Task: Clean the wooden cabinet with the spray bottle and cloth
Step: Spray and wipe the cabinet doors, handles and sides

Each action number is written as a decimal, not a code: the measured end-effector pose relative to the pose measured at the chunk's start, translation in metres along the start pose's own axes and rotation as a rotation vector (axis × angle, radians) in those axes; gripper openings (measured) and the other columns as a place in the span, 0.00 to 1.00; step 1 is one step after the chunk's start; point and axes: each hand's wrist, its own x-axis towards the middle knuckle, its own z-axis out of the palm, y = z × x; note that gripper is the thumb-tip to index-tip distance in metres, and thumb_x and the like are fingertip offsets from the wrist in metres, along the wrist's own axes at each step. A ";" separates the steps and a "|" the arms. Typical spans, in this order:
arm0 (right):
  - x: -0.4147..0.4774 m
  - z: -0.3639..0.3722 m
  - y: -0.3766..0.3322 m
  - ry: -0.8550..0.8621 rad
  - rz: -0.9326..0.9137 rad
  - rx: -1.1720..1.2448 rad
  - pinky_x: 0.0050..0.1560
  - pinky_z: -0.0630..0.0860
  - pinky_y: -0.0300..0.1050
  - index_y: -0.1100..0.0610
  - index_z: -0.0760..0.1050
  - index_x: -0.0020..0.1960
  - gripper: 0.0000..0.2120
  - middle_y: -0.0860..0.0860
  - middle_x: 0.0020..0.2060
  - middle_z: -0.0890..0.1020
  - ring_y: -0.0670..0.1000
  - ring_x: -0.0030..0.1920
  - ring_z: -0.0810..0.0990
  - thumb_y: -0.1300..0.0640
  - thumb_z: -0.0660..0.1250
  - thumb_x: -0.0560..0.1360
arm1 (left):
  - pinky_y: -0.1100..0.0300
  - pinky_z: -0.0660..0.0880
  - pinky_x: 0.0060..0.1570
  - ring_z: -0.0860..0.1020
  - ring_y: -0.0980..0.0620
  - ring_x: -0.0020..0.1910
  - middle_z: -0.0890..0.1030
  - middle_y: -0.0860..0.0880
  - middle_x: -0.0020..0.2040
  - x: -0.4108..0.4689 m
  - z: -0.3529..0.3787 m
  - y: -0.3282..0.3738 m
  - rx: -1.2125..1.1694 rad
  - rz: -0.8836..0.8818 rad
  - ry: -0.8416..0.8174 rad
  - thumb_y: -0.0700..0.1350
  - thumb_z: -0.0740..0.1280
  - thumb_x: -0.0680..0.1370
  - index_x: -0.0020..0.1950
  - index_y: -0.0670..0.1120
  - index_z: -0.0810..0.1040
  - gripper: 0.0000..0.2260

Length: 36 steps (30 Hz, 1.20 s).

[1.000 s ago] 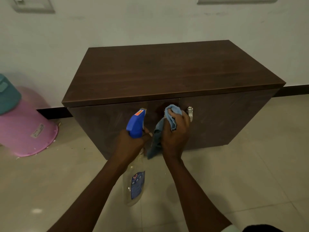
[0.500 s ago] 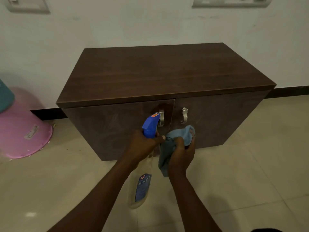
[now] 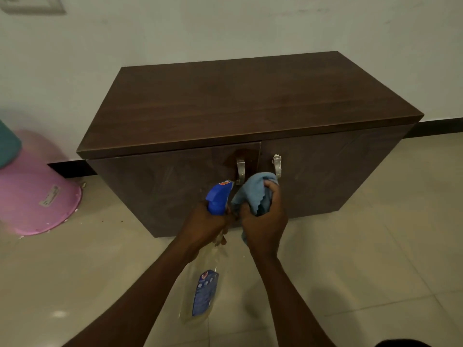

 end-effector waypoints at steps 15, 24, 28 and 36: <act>0.007 0.039 0.001 0.034 0.169 0.208 0.49 0.77 0.32 0.54 0.73 0.58 0.19 0.48 0.52 0.80 0.39 0.52 0.79 0.58 0.75 0.70 | 0.56 0.78 0.36 0.78 0.48 0.32 0.80 0.41 0.37 0.000 -0.018 -0.010 0.051 0.048 0.008 0.42 0.68 0.75 0.44 0.49 0.73 0.05; 0.002 0.055 -0.012 0.078 0.509 0.419 0.48 0.80 0.40 0.54 0.75 0.57 0.15 0.51 0.50 0.82 0.48 0.51 0.82 0.53 0.72 0.72 | 0.49 0.78 0.39 0.78 0.45 0.33 0.80 0.36 0.42 -0.008 -0.027 -0.002 -0.066 0.129 0.006 0.41 0.69 0.74 0.50 0.51 0.73 0.08; 0.016 0.037 -0.005 0.023 -0.061 0.002 0.54 0.72 0.28 0.61 0.73 0.57 0.19 0.52 0.53 0.78 0.45 0.53 0.77 0.58 0.75 0.69 | 0.43 0.78 0.44 0.77 0.42 0.36 0.78 0.39 0.38 -0.008 -0.026 0.000 -0.050 0.143 0.026 0.41 0.69 0.74 0.44 0.52 0.72 0.08; 0.030 0.031 -0.017 0.051 -0.184 -0.126 0.59 0.74 0.36 0.61 0.73 0.60 0.24 0.52 0.56 0.79 0.44 0.58 0.76 0.59 0.77 0.67 | 0.41 0.78 0.47 0.76 0.42 0.37 0.77 0.38 0.40 0.000 -0.027 0.001 -0.049 0.156 0.033 0.40 0.69 0.74 0.45 0.54 0.71 0.10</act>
